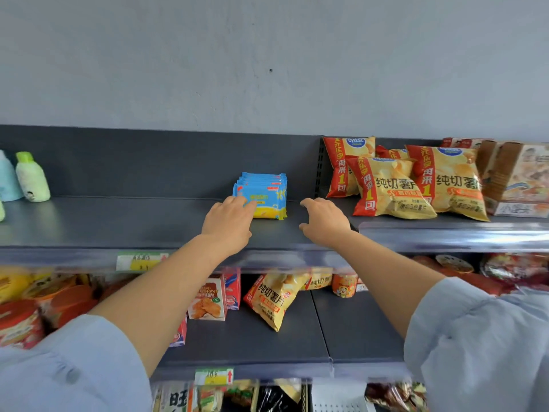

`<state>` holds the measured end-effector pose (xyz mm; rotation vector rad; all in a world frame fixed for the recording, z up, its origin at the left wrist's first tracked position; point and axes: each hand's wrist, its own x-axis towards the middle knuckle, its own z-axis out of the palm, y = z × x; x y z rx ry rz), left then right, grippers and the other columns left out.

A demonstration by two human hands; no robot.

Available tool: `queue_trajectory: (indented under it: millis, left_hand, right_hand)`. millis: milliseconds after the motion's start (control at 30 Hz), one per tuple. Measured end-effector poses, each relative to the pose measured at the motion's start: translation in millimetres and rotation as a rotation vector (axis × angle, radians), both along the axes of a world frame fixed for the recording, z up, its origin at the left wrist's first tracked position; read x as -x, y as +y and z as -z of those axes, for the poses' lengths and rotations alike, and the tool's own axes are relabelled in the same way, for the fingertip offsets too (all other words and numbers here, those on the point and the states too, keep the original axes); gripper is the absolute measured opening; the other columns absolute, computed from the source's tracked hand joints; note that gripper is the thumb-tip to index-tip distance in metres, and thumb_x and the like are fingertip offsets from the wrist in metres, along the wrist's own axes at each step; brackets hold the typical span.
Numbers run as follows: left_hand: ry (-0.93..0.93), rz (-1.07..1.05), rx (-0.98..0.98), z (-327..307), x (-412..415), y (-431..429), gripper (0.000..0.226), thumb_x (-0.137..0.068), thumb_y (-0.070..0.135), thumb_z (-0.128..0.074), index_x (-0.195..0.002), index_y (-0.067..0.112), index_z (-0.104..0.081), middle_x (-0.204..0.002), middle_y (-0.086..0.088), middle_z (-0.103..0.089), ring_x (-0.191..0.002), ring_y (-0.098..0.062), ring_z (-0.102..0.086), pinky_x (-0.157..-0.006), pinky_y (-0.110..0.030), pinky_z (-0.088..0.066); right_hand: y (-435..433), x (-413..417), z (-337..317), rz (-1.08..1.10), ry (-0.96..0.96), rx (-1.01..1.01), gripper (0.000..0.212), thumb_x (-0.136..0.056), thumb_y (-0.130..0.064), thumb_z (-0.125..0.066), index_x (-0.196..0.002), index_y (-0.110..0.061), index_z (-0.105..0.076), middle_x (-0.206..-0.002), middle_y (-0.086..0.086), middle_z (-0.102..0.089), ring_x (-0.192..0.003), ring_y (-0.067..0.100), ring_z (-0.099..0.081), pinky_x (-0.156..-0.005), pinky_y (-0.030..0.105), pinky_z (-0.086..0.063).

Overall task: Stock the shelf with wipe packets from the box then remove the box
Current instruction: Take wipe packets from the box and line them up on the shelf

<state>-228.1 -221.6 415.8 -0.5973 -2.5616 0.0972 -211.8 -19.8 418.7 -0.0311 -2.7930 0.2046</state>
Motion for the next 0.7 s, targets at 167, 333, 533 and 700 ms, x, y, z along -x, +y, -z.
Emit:
queue_trajectory:
  millis: [167, 333, 533, 700]
  left_hand:
    - [-0.026, 0.053, -0.027, 12.6, -59.1, -2.7, 0.051, -0.087, 0.027, -0.066, -0.131, 0.016, -0.044, -0.138, -0.005, -0.046, -0.13, -0.024, -0.039, -0.096, -0.038, -0.042]
    - [-0.121, 0.101, -0.048, 36.7, -115.8, 8.8, 0.052, -0.089, 0.025, -0.064, -0.135, 0.017, -0.042, -0.135, -0.003, -0.046, -0.126, -0.023, -0.041, -0.097, -0.037, -0.041]
    - [-0.21, 0.145, -0.007, 78.0, -161.6, 36.2, 0.052, -0.087, 0.024, -0.064, -0.134, 0.018, -0.042, -0.133, -0.003, -0.048, -0.126, -0.024, -0.042, -0.095, -0.038, -0.043]
    - [-0.299, 0.185, 0.011, 119.1, -186.9, 70.0, 0.047, -0.087, 0.027, -0.065, -0.128, 0.015, -0.045, -0.129, -0.004, -0.051, -0.123, -0.025, -0.043, -0.091, -0.037, -0.044]
  right_hand:
    - [-2.9, -71.0, 12.4, 0.052, 0.016, 0.028, 0.054, -0.092, -0.022, -0.058, -0.142, -0.017, -0.038, -0.136, 0.007, -0.045, -0.128, 0.027, -0.039, -0.092, 0.04, -0.044]
    - [4.9, -139.3, 35.1, 0.095, -0.052, 0.018, 0.05, -0.09, -0.022, -0.056, -0.138, -0.017, -0.042, -0.134, 0.007, -0.046, -0.129, 0.027, -0.038, -0.093, 0.04, -0.044]
    - [30.1, -202.8, 72.8, 0.152, -0.151, 0.022, 0.048, -0.09, -0.024, -0.06, -0.135, -0.016, -0.045, -0.132, 0.009, -0.048, -0.124, 0.03, -0.042, -0.093, 0.041, -0.044]
    - [65.2, -234.6, 116.1, 0.161, -0.269, 0.02, 0.052, -0.092, -0.026, -0.059, -0.139, -0.016, -0.041, -0.138, 0.008, -0.045, -0.131, 0.028, -0.037, -0.099, 0.041, -0.041]
